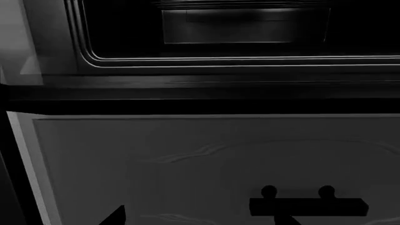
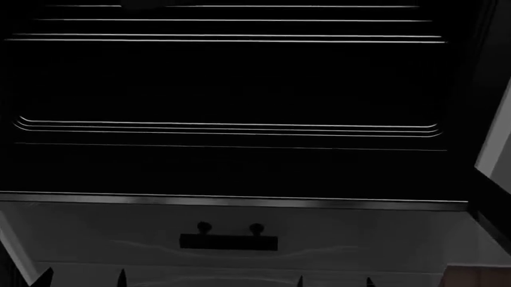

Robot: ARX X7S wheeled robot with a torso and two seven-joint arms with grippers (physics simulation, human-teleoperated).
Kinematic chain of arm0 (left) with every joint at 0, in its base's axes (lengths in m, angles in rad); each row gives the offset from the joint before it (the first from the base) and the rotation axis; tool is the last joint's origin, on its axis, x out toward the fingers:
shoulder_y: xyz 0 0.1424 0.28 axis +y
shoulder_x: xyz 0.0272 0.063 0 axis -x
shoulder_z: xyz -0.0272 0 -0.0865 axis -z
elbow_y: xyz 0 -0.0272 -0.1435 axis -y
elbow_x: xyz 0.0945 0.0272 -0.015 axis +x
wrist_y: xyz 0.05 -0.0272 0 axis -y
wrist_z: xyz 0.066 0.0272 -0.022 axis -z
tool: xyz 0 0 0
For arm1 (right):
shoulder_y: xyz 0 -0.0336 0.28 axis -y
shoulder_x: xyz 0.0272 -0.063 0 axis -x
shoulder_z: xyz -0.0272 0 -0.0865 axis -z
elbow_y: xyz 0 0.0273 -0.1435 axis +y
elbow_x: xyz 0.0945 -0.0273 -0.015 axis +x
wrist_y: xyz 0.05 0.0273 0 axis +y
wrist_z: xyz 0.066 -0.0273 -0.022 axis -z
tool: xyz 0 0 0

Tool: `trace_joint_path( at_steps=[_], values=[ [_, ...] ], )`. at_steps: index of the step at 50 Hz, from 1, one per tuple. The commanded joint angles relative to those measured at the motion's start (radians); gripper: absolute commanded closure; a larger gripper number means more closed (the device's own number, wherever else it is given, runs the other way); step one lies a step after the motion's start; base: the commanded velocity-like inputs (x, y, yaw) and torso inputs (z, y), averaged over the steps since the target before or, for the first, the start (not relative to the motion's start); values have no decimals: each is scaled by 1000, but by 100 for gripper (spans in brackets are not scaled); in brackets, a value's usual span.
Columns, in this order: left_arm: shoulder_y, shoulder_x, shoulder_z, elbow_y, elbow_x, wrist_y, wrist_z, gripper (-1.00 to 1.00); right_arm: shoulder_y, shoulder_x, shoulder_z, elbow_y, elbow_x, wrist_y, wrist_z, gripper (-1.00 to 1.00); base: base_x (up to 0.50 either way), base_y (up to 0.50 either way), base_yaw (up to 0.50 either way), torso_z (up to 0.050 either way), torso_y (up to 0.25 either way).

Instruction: Close the oven door

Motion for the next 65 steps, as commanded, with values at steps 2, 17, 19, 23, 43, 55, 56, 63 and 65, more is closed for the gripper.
trace_joint_path(
  at_steps=[2,17,19,23,43,55,56,63,65],
  values=[
    [0,-2,3,-1,-8,0,-5,-100,-1,3,-2,6,7,-10,2,-100,0,0,0,0,0],
    [-22,-44,-21,184,-61,-172,-51,-100,-24,38,18,-184,-35,122,113,-100,0,0,0,0,0],
    [-8,-54,-33,238,-66,-145,-51,-100,-25,48,37,-217,-21,139,122,-100,0,0,0,0,0],
    [-20,-74,-55,341,-120,-242,-77,-100,-6,51,50,-240,-16,179,140,-100,0,0,0,0,0],
    [-132,-163,-121,614,-291,-548,-163,-100,53,135,120,-592,93,461,201,-100,0,0,0,0,0],
    [-288,-169,-78,618,-290,-682,-193,-100,180,219,122,-764,50,634,268,-100,0,0,0,0,1],
    [-301,-166,-80,621,-297,-695,-197,-100,197,222,139,-808,77,668,268,-100,0,0,0,0,0],
    [-409,-159,-120,689,-389,-820,-242,-100,325,223,172,-859,150,814,272,-100,0,0,0,0,0],
    [-429,-157,-106,699,-384,-834,-251,-100,351,222,179,-854,174,835,258,-100,0,0,0,0,0]
  ],
)
